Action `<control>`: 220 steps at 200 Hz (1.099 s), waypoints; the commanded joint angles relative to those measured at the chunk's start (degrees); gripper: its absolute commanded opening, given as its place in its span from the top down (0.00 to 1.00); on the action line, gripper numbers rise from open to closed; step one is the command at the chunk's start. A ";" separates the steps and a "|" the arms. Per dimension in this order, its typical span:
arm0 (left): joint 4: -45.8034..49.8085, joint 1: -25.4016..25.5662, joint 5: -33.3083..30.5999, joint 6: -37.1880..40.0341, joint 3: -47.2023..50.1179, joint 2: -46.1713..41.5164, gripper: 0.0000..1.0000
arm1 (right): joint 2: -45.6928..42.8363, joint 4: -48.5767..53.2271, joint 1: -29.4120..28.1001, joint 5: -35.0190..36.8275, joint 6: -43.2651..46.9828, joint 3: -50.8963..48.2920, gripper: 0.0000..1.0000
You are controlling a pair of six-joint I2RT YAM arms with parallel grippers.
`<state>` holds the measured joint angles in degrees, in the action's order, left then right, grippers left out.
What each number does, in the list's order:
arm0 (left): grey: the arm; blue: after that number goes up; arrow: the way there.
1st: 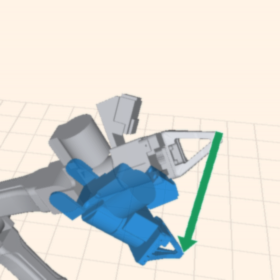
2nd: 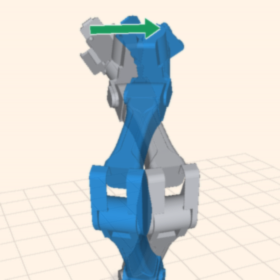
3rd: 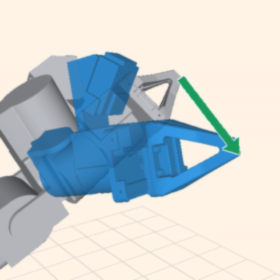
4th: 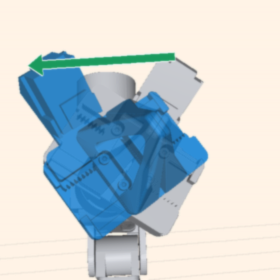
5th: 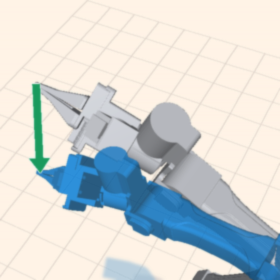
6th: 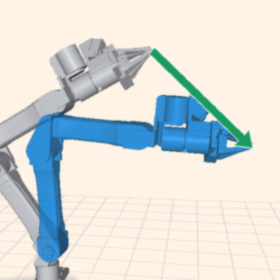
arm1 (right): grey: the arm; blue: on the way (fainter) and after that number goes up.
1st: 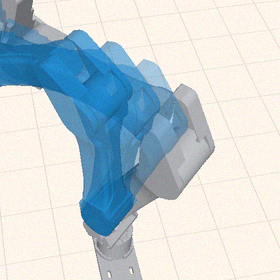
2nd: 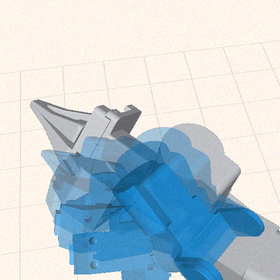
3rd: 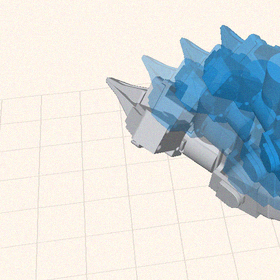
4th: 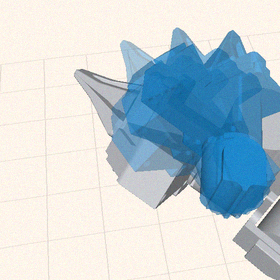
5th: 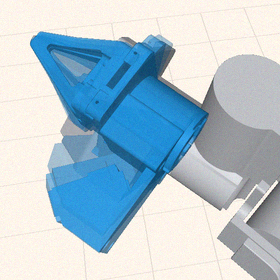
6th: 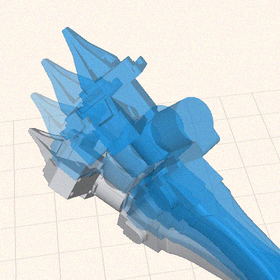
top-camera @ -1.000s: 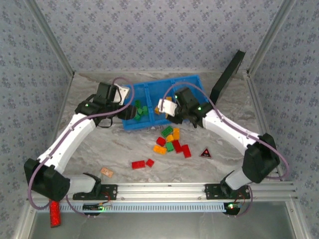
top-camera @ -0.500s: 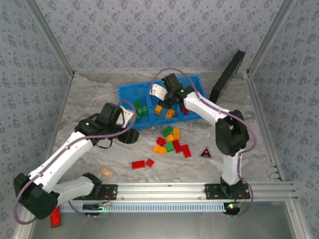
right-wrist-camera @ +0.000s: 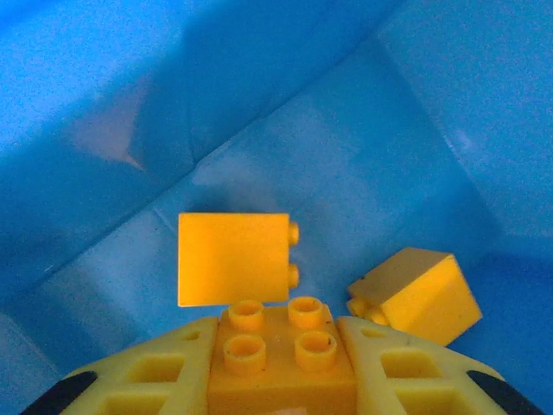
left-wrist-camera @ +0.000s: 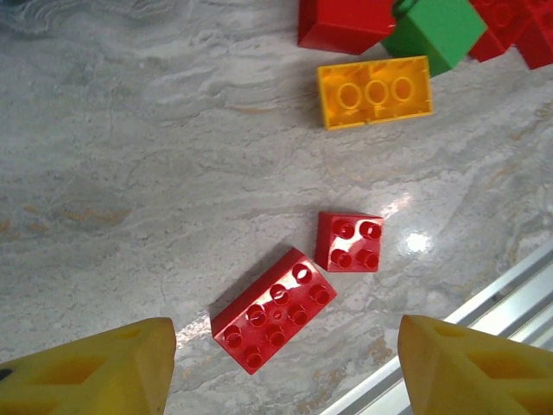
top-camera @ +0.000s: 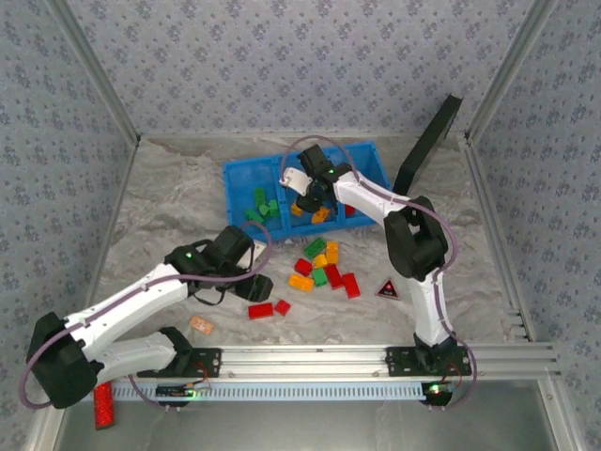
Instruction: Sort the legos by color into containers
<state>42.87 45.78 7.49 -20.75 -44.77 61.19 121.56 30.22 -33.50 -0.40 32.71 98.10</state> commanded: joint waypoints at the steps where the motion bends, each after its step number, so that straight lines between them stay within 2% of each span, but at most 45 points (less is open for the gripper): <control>1: -2.08 0.61 -1.51 -2.80 1.37 -0.37 0.30 | 1.52 2.52 0.18 -0.55 -1.07 2.25 0.62; 26: -2.42 1.21 -2.15 -3.64 2.15 -0.04 0.30 | 1.99 3.19 0.18 -0.20 -1.24 2.22 0.58; 72: -4.95 2.37 -3.64 -7.08 -0.41 5.75 0.30 | -1.04 2.08 -0.07 -0.62 -1.10 0.60 0.42; 132: -10.05 6.18 -4.06 -7.54 -6.62 14.82 0.30 | -7.30 2.39 -0.48 -0.03 -2.37 -2.10 0.37; 166: -10.36 7.34 -4.21 -6.76 -9.74 20.74 0.29 | -14.13 -0.40 -0.56 0.99 -5.17 -7.46 0.22; 207: -11.97 8.82 -4.41 -6.51 -12.16 26.99 0.29 | -25.52 -5.65 -0.22 4.89 -9.86 -17.52 0.18; 220: -12.33 9.31 -4.41 -6.58 -12.93 28.62 0.29 | -29.41 -4.75 -0.26 7.61 -12.61 -19.34 0.12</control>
<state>31.81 54.04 3.36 -27.68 -54.92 87.48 98.72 26.52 -33.78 2.52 25.52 81.69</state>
